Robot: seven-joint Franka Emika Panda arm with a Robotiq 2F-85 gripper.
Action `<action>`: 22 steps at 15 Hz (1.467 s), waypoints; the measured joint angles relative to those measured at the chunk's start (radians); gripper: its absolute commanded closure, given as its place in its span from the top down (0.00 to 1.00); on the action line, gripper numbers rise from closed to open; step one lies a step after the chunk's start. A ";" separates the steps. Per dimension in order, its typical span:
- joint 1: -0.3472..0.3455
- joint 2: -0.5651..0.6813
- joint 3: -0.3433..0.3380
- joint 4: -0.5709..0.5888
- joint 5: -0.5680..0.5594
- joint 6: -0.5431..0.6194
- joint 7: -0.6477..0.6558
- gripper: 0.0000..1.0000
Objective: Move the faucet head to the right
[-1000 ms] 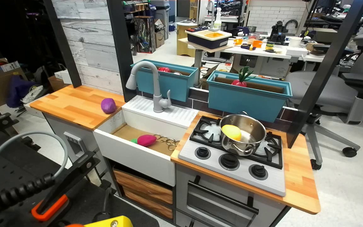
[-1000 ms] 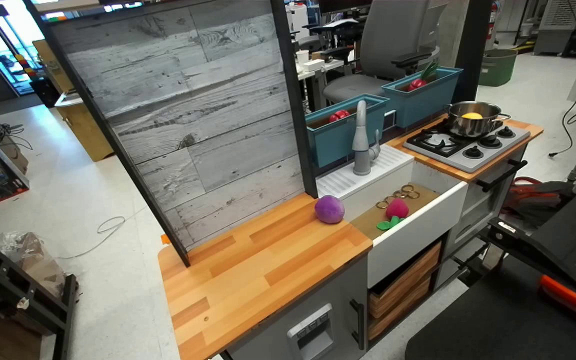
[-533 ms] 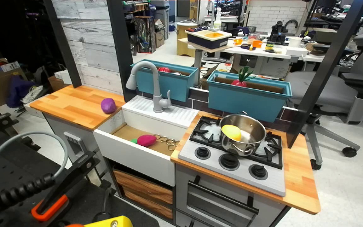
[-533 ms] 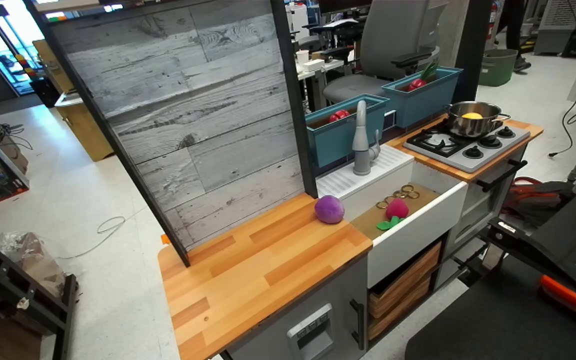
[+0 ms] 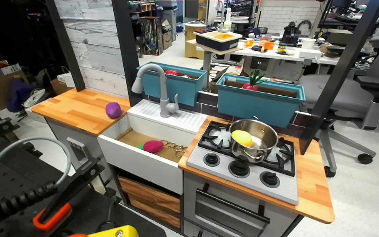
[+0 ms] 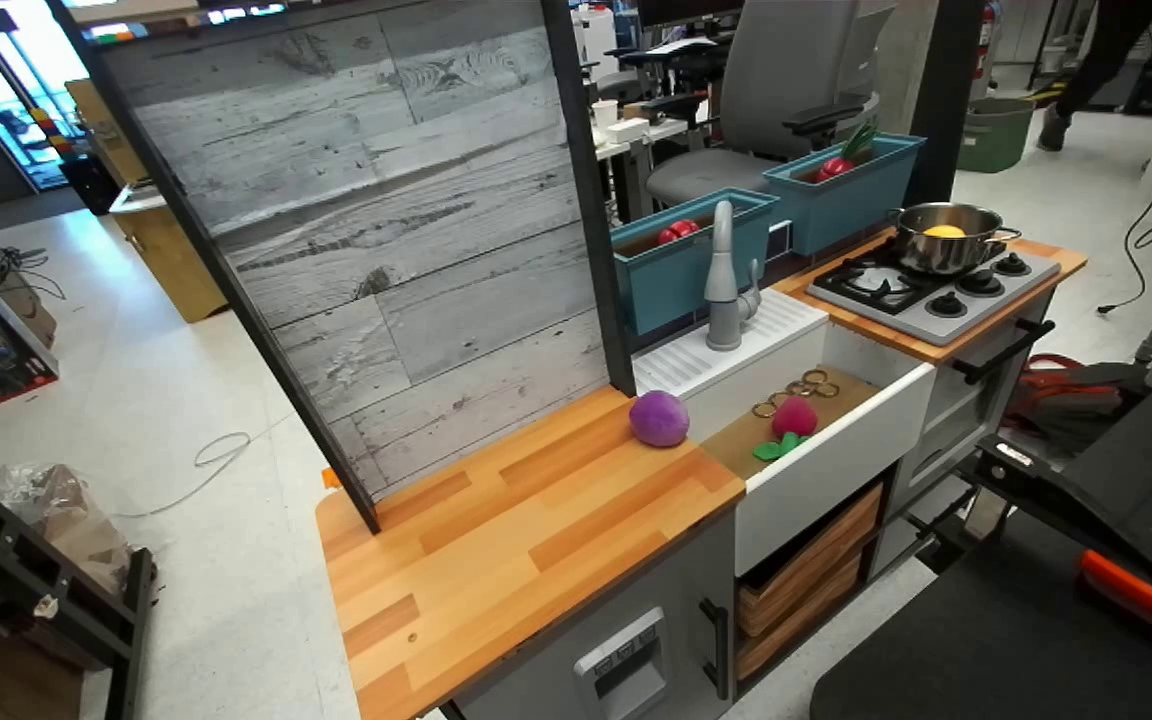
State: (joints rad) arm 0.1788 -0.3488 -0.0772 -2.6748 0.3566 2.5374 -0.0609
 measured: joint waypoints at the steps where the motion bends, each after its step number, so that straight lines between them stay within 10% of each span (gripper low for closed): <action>1: 0.000 0.050 0.002 0.016 0.000 0.053 0.013 1.00; 14: -0.027 0.667 0.050 0.344 -0.093 0.508 0.136 1.00; 22: -0.011 0.902 -0.018 0.499 -0.176 0.560 0.224 1.00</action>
State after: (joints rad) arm 0.1680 0.5531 -0.0949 -2.1756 0.1802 3.0975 0.1632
